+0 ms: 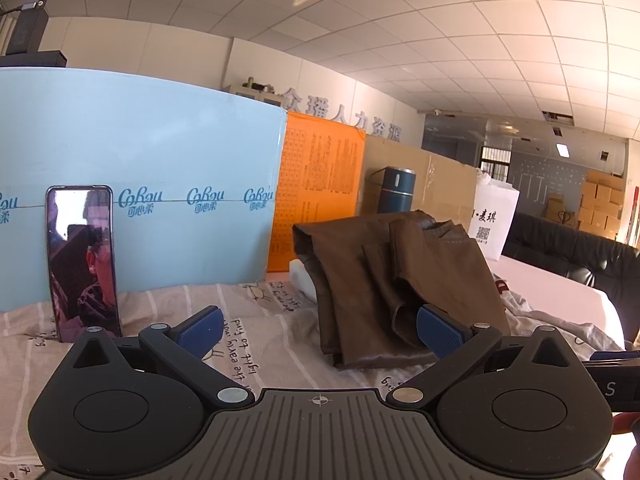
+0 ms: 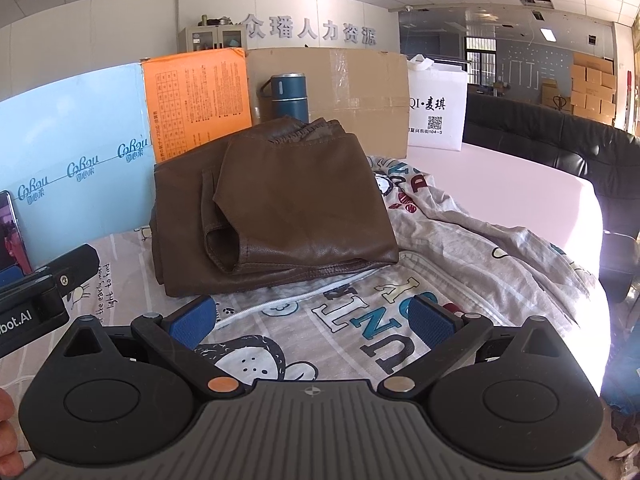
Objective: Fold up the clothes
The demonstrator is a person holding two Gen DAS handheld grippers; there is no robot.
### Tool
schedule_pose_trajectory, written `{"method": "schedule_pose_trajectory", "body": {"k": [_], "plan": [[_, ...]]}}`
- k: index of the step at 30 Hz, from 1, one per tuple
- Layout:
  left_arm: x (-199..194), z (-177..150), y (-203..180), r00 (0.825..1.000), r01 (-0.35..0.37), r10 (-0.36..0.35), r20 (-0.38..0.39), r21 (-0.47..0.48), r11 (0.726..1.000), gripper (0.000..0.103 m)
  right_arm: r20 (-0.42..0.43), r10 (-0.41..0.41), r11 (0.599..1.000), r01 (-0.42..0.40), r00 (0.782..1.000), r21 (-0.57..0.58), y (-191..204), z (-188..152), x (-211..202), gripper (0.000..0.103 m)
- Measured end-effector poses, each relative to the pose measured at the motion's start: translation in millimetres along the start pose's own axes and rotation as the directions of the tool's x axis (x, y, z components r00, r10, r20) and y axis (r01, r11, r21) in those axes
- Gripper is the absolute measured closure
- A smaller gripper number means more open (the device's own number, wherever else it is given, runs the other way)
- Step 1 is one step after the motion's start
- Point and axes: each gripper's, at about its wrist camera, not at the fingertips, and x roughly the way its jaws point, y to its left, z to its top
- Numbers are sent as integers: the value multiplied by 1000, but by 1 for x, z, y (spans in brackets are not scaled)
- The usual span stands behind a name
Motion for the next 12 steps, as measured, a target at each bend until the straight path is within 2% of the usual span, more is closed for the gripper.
{"method": "schedule_pose_trajectory", "body": {"k": [8,12], "plan": [[1,0,-1,1000,8,-8,-1,7,1000,0,27,-29,999,30,999,-14,4,4,1,0],[0,1,1,1000,8,-8,4,-5,1000,0,54,-16,1000,16,998,3,3,6,0,0]]}}
